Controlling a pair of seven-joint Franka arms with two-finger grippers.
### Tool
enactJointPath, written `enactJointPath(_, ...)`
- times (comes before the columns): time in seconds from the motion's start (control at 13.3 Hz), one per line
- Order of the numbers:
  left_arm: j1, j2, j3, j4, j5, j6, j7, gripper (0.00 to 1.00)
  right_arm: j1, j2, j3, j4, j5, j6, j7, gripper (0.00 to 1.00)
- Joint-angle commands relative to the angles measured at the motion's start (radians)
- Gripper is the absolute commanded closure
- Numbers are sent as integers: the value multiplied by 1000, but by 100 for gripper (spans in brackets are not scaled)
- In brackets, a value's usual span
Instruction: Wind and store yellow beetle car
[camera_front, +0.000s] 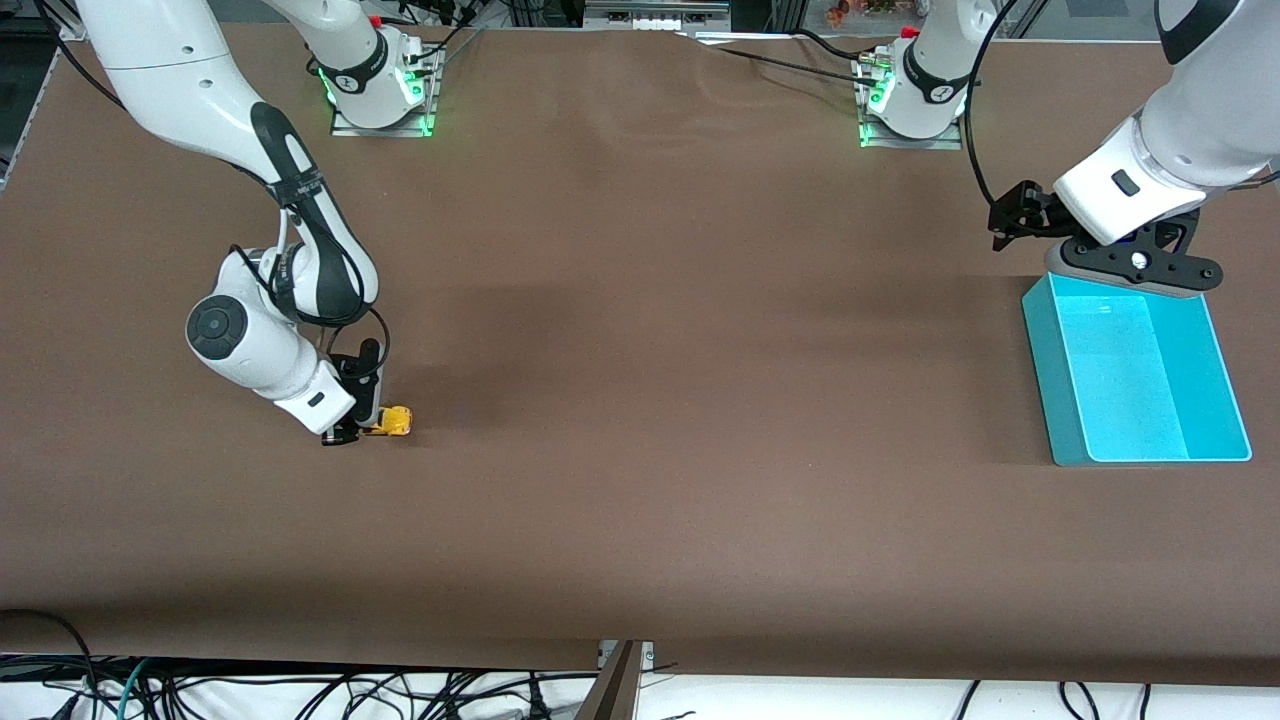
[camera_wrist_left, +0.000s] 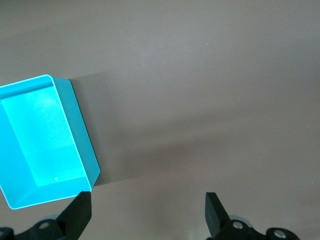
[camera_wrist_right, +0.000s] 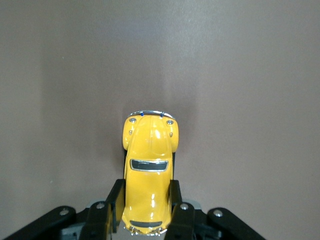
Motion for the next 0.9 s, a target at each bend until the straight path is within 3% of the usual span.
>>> enactJointPath(0.0, 5, -3, -4, 8, 10, -16, 1, 0, -28, 0, 6, -23, 19, 7, -25, 63)
enactJointPath(0.83, 5, -3, -4, 8, 10, -22, 1, 0, -120, 19, 7, -23, 21, 8, -123, 63)
